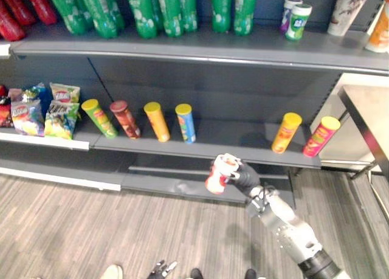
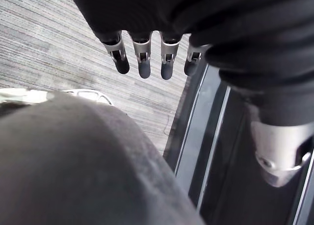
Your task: Put the gum and the chips on the shelf.
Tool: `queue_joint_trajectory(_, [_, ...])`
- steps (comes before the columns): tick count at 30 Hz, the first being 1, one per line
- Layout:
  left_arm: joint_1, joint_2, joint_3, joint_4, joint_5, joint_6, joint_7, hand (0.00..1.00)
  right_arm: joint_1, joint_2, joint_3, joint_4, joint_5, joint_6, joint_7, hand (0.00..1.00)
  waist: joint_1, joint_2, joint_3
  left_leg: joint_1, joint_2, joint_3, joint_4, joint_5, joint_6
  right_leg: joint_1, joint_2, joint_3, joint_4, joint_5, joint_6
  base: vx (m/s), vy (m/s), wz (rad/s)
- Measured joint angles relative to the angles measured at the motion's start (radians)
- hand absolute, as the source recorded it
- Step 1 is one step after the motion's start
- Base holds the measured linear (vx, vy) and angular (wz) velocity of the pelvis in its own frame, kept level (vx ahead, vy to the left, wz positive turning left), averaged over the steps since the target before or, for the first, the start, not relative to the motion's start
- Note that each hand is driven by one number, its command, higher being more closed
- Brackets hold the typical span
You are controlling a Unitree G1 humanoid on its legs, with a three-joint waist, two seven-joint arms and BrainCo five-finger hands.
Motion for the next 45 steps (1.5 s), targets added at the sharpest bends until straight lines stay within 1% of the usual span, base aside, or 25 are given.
queue_joint_trajectory(4, [0.000, 0.000, 0.000, 0.000, 0.000, 0.003, -0.009, 0.00, 0.013, 0.001, -0.001, 0.000, -0.001, -0.018, -0.001, 1.00, 0.000, 0.000, 0.000, 0.000, 0.000, 0.000, 0.000, 0.000, 0.000, 0.000, 0.000, 0.000, 0.000, -0.001, 0.001, 0.00, 0.000, 0.00])
queue_joint_trajectory(9, [-0.001, 0.001, 0.000, 0.000, 0.000, 0.036, -0.020, 0.00, 0.064, 0.010, -0.043, 0.000, -0.004, -0.061, -0.014, 1.00, -0.012, 0.005, 0.000, 0.001, 0.000, 0.000, 0.000, -0.004, -0.001, -0.003, -0.001, 0.001, 0.010, -0.010, 0.003, 0.00, 0.000, 0.00])
queue_joint_trajectory(13, [-0.005, 0.003, -0.008, 0.006, 0.000, 0.065, -0.045, 0.00, 0.111, 0.007, -0.102, -0.005, -0.039, -0.109, -0.036, 1.00, -0.029, 0.007, 0.000, 0.000, -0.001, 0.000, 0.001, -0.008, -0.002, -0.050, -0.013, 0.006, 0.106, -0.063, -0.001, 0.01, -0.004, -0.02])
queue_joint_trajectory(16, [-0.011, 0.011, -0.029, 0.013, 0.000, 0.068, -0.050, 0.00, 0.125, 0.007, -0.135, -0.005, -0.041, -0.127, -0.051, 1.00, -0.042, 0.007, 0.000, 0.000, -0.004, -0.001, 0.004, -0.008, -0.003, -0.089, -0.025, 0.007, 0.189, -0.107, -0.006, 0.05, -0.047, 0.03])
queue_joint_trajectory(17, [-0.013, 0.017, -0.039, 0.018, 0.000, 0.071, -0.050, 0.00, 0.126, 0.007, -0.149, -0.005, -0.041, -0.141, -0.059, 1.00, -0.050, 0.005, 0.000, 0.004, -0.006, -0.002, 0.007, -0.009, -0.007, -0.107, -0.033, 0.008, 0.236, -0.139, -0.011, 0.07, -0.078, 0.02])
queue_joint_trajectory(19, [-0.019, 0.022, -0.040, 0.019, 0.000, 0.081, -0.051, 0.00, 0.127, 0.007, -0.161, -0.005, -0.041, -0.149, -0.066, 1.00, -0.052, 0.003, 0.002, 0.003, 0.000, -0.001, 0.033, -0.022, -0.017, -0.118, -0.034, 0.011, 0.267, -0.163, -0.016, 0.08, -0.110, -0.02])
queue_joint_trajectory(20, [-0.020, 0.023, -0.040, 0.019, 0.000, 0.084, -0.051, 0.00, 0.127, 0.006, -0.163, -0.005, -0.041, -0.152, -0.066, 1.00, -0.052, -0.001, 0.005, -0.015, 0.016, 0.001, 0.096, -0.056, -0.025, -0.118, -0.033, 0.013, 0.280, -0.177, -0.022, 0.08, -0.177, -0.13])
queue_joint_trajectory(21, [-0.020, 0.023, -0.037, 0.019, -0.012, 0.086, -0.052, 0.00, 0.132, 0.006, -0.161, -0.005, -0.045, -0.152, -0.065, 1.00, -0.051, 0.004, 0.007, -0.064, 0.065, 0.000, 0.257, -0.122, -0.032, -0.104, -0.014, 0.022, 0.283, -0.207, -0.034, 0.09, -0.188, -0.22])
queue_joint_trajectory(22, [-0.020, 0.023, -0.035, 0.019, -0.032, 0.085, -0.054, 0.00, 0.135, 0.007, -0.156, -0.004, -0.049, -0.152, -0.065, 1.00, -0.050, 0.005, 0.008, -0.111, 0.102, -0.002, 0.389, -0.148, -0.031, -0.098, -0.003, 0.029, 0.287, -0.216, -0.044, 0.08, -0.197, -0.26])
queue_joint_trajectory(23, [-0.020, 0.022, -0.025, 0.017, -0.051, 0.080, -0.051, 0.00, 0.139, 0.007, -0.153, -0.004, -0.049, -0.152, -0.063, 1.00, -0.049, 0.003, 0.009, -0.147, 0.127, -0.005, 0.481, -0.150, -0.026, -0.094, 0.002, 0.034, 0.291, -0.220, -0.051, 0.09, -0.195, -0.32])
queue_joint_trajectory(24, [-0.024, 0.019, -0.012, 0.015, -0.106, 0.078, -0.053, 0.00, 0.148, 0.004, -0.151, -0.004, -0.049, -0.152, -0.054, 1.00, -0.049, 0.010, 0.017, -0.200, 0.169, -0.020, 0.640, -0.136, -0.007, -0.075, 0.014, 0.047, 0.296, -0.230, -0.061, 0.12, -0.201, -0.49])
queue_joint_trajectory(25, [-0.023, 0.009, -0.008, 0.012, -0.152, 0.080, -0.052, 0.00, 0.153, 0.001, -0.151, -0.004, -0.053, -0.152, -0.042, 1.00, -0.048, 0.024, 0.029, -0.224, 0.190, -0.071, 0.745, -0.107, 0.008, -0.052, 0.028, 0.071, 0.304, -0.243, -0.070, 0.12, -0.138, -0.58])
queue_joint_trajectory(26, [-0.020, 0.002, -0.005, 0.007, -0.161, 0.077, -0.048, 0.00, 0.156, 0.001, -0.151, -0.004, -0.063, -0.153, -0.036, 1.00, -0.048, 0.025, 0.035, -0.235, 0.193, -0.101, 0.785, -0.083, 0.010, -0.044, 0.032, 0.089, 0.308, -0.249, -0.075, 0.13, -0.080, -0.70])
queue_joint_trajectory(27, [-0.020, 0.000, 0.003, 0.000, -0.181, 0.072, -0.042, 0.00, 0.162, 0.007, -0.153, -0.004, -0.071, -0.153, -0.023, 1.00, -0.046, 0.016, 0.046, -0.268, 0.184, -0.142, 0.849, -0.039, 0.002, -0.033, 0.032, 0.119, 0.310, -0.255, -0.088, 0.15, -0.051, -0.71])
queue_joint_trajectory(28, [-0.020, -0.003, -0.001, -0.001, -0.181, 0.067, -0.045, 0.00, 0.164, 0.005, -0.152, -0.005, -0.076, -0.156, -0.021, 1.00, -0.047, 0.019, 0.044, -0.278, 0.159, -0.174, 0.846, -0.083, -0.005, -0.031, 0.030, 0.149, 0.313, -0.260, -0.095, 0.17, -0.040, -0.69])
queue_joint_trajectory(29, [-0.021, -0.003, -0.004, -0.002, -0.181, 0.067, -0.049, 0.00, 0.164, 0.007, -0.153, -0.005, -0.078, -0.160, -0.021, 1.00, -0.047, 0.021, 0.045, -0.281, 0.150, -0.186, 0.828, -0.109, -0.008, -0.032, 0.029, 0.162, 0.313, -0.261, -0.097, 0.19, -0.015, -0.69])
queue_joint_trajectory(30, [-0.020, -0.003, -0.007, -0.002, -0.180, 0.066, -0.056, 0.00, 0.163, 0.007, -0.158, -0.004, -0.079, -0.168, -0.023, 1.00, -0.047, 0.020, 0.049, -0.283, 0.127, -0.202, 0.775, -0.147, -0.017, -0.030, 0.029, 0.189, 0.311, -0.263, -0.099, 0.19, 0.008, -0.65])
queue_joint_trajectory(31, [-0.018, -0.001, -0.007, -0.002, -0.180, 0.066, -0.059, 0.00, 0.164, 0.007, -0.157, -0.004, -0.079, -0.180, -0.024, 1.00, -0.047, 0.016, 0.055, -0.283, 0.107, -0.222, 0.709, -0.159, -0.024, -0.024, 0.030, 0.212, 0.311, -0.264, -0.099, 0.20, 0.021, -0.63])
queue_joint_trajectory(35, [-0.018, 0.002, -0.007, 0.001, -0.182, 0.070, -0.056, 0.00, 0.152, 0.008, -0.144, -0.002, -0.079, -0.198, -0.022, 1.00, -0.047, 0.012, 0.062, -0.281, 0.073, -0.282, 0.509, -0.148, -0.032, 0.005, 0.042, 0.279, 0.311, -0.272, -0.087, 0.28, 0.115, -0.61])
queue_joint_trajectory(37, [-0.020, 0.001, -0.007, 0.010, -0.181, 0.075, -0.056, 0.00, 0.145, 0.008, -0.144, -0.002, -0.079, -0.202, -0.018, 1.00, -0.049, 0.017, 0.061, -0.274, 0.069, -0.307, 0.414, -0.087, -0.034, 0.007, 0.047, 0.307, 0.321, -0.285, -0.066, 0.29, 0.207, -0.77])
queue_joint_trajectory(38, [-0.020, -0.004, -0.010, 0.018, -0.176, 0.074, -0.055, 0.00, 0.145, 0.007, -0.146, -0.001, -0.079, -0.205, -0.010, 1.00, -0.050, 0.033, 0.063, -0.255, 0.076, -0.315, 0.375, -0.023, -0.050, 0.010, 0.055, 0.323, 0.335, -0.304, -0.036, 0.28, 0.261, -0.55])
queue_joint_trajectory(39, [-0.034, 0.003, -0.014, 0.042, -0.172, 0.068, -0.057, 0.00, 0.150, 0.009, -0.148, 0.007, -0.078, -0.207, -0.006, 1.00, -0.057, 0.022, 0.068, -0.229, 0.062, -0.311, 0.370, -0.067, -0.062, 0.018, 0.036, 0.335, 0.342, -0.318, -0.020, 0.25, 0.270, -0.42])
queue_joint_trajectory(41, [-0.060, 0.026, -0.018, 0.068, -0.159, 0.065, -0.056, 0.00, 0.165, 0.017, -0.142, 0.007, -0.079, -0.207, 0.004, 1.00, -0.057, -0.012, 0.072, -0.227, 0.029, -0.290, 0.368, -0.080, -0.043, 0.017, -0.004, 0.331, 0.337, -0.317, -0.014, 0.17, 0.240, -0.12])
queue_joint_trajectory(43, [-0.079, 0.032, -0.030, 0.097, -0.145, 0.064, -0.057, 0.00, 0.177, 0.027, -0.135, 0.007, -0.078, -0.205, 0.010, 1.00, -0.052, -0.021, 0.069, -0.224, 0.001, -0.271, 0.366, -0.094, -0.023, 0.021, -0.039, 0.321, 0.320, -0.302, 0.012, 0.12, 0.223, -0.05])
queue_joint_trajectory(45, [-0.079, 0.035, -0.042, 0.099, -0.136, 0.063, -0.059, 0.00, 0.179, 0.044, -0.125, 0.007, -0.078, -0.205, 0.012, 1.00, -0.051, -0.021, 0.069, -0.209, -0.019, -0.262, 0.347, -0.098, -0.017, 0.032, -0.062, 0.310, 0.303, -0.285, 0.039, 0.06, 0.161, -0.06])
